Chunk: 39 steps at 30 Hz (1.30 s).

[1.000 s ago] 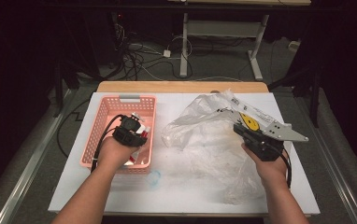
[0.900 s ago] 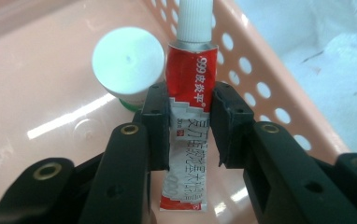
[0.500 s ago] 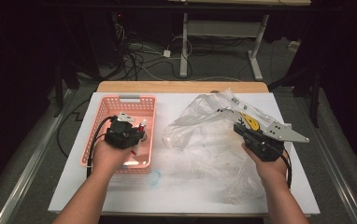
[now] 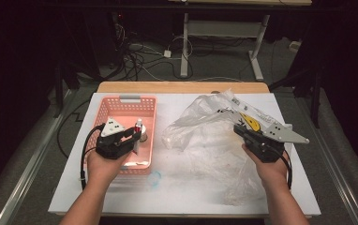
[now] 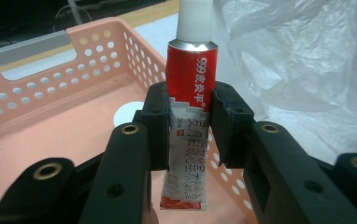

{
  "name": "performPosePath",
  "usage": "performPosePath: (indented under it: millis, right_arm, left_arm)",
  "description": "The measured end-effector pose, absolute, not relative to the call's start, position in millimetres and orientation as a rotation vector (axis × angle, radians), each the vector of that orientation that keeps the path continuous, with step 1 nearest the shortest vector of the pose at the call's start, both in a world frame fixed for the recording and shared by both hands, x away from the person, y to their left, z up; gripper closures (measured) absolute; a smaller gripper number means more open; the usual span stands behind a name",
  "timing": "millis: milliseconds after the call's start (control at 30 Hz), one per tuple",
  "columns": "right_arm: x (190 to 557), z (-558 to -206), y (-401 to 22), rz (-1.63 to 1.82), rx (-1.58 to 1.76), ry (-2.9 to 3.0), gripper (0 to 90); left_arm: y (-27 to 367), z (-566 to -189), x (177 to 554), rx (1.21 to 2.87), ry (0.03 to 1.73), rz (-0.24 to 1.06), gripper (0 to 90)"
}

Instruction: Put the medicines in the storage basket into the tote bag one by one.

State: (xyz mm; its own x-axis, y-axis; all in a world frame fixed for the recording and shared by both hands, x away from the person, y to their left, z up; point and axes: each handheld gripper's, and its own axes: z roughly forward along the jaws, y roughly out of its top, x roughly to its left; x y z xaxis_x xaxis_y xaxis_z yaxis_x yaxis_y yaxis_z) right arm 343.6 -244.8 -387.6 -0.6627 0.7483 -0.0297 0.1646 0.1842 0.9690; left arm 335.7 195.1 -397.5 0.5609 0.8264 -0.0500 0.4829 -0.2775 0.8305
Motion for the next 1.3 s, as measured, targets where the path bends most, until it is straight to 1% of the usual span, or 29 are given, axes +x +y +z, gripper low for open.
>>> performPosePath:
  millis: [300, 533, 867, 1100, 1300]
  right_arm:
    - [343.1, -387.8, -244.5, 1.495, 0.852, 1.954, 90.0]
    - [342.6, -388.2, -244.0, 1.49, 0.85, 1.961, 90.0]
    - [342.9, -387.1, -244.2, 1.501, 0.84, 1.96, 90.0]
    - [342.2, -387.4, -241.9, 1.498, 0.835, 1.965, 90.0]
    - [342.4, -386.6, -243.9, 1.502, 0.839, 1.957, 90.0]
  left_arm:
    - [195.8, -406.5, 320.6, 1.823, 1.042, 0.533, 67.8]
    - [192.5, -405.4, 317.8, 1.825, 1.005, 0.52, 67.9]
    - [192.1, -392.6, 304.8, 1.79, 0.962, 0.513, 67.8]
    - [191.4, -384.6, 297.8, 1.753, 0.93, 0.469, 67.9]
    - [182.8, -376.6, 290.6, 1.745, 0.876, 0.439, 67.8]
